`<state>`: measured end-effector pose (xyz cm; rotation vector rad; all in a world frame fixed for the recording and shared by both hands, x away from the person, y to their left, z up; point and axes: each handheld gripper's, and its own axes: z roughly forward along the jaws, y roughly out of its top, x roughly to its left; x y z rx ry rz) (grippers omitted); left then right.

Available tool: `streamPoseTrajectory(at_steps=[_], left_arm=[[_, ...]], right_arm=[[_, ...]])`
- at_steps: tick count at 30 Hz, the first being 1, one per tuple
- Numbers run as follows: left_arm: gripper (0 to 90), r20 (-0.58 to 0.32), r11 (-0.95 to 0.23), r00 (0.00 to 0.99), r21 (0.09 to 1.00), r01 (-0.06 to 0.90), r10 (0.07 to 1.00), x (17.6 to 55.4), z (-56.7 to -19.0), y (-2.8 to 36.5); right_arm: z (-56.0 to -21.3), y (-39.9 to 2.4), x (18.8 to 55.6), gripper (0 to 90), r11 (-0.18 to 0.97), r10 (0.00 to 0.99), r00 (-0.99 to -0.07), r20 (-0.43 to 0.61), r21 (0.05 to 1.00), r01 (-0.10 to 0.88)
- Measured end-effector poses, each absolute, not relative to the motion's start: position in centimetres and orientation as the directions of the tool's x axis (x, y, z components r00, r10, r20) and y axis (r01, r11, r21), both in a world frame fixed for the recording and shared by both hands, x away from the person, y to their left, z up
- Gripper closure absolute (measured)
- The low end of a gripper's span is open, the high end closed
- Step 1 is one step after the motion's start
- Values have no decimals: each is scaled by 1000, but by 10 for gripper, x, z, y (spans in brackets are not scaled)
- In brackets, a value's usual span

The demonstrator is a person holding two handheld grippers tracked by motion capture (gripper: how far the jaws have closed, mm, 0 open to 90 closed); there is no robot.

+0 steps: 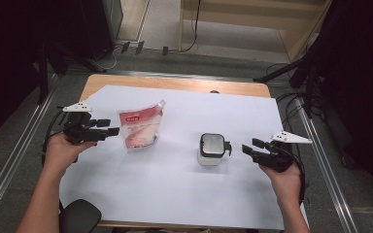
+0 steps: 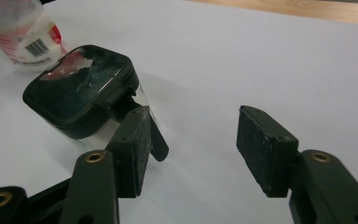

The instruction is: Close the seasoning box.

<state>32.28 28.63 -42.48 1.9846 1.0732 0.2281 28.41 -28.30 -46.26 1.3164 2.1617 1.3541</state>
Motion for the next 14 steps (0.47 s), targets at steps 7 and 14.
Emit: streamPoseTrajectory(at_steps=[7, 14], left_arm=[[403, -218, -274, 610, 745, 608, 762, 323, -425, 285], [405, -201, -282, 615, 752, 596, 762, 322, -426, 286]], right_arm=[[-465, -278, 285, 446, 162, 799, -561, 218, 820, 550], [-467, -275, 283, 419, 169, 802, -558, 212, 816, 552]])
